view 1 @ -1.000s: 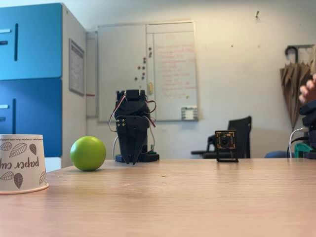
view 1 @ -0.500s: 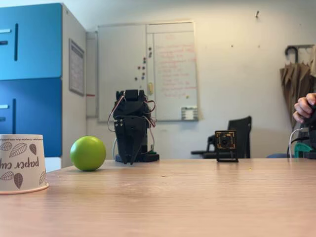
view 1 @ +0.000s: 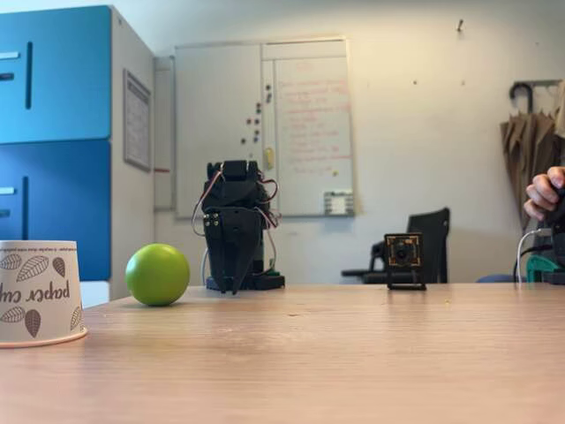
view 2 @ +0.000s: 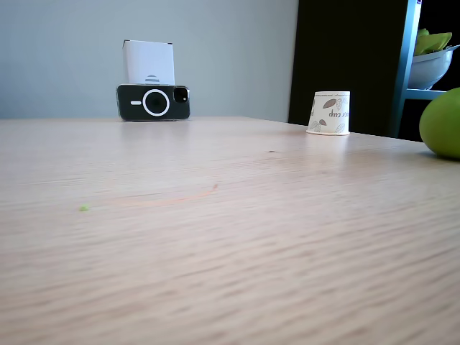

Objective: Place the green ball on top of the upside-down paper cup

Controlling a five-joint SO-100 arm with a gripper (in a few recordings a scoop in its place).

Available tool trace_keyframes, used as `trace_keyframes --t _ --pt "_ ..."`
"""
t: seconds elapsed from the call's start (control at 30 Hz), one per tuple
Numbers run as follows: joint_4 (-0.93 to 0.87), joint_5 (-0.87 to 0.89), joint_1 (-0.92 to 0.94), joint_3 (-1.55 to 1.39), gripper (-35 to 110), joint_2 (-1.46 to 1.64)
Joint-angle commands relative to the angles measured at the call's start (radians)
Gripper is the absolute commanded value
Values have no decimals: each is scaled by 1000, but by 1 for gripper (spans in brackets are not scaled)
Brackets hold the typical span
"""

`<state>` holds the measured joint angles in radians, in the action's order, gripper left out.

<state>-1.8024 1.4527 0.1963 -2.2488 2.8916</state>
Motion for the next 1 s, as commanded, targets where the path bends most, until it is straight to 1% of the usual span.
trace_keyframes --t 0.0,0.23,0.37,0.47,0.63,0.7,0.8,0.97 --pt "-25 0 15 236 0 -127" --pt "-23 74 14 468 4 -408" --pt "-21 166 3 532 11 -540" --pt "-20 242 -6 541 15 -598" --pt "-23 330 -41 541 29 -672" --pt "-23 387 -58 541 31 -693" --pt "9 393 -77 535 40 -723" --pt "77 393 -95 500 43 -799"
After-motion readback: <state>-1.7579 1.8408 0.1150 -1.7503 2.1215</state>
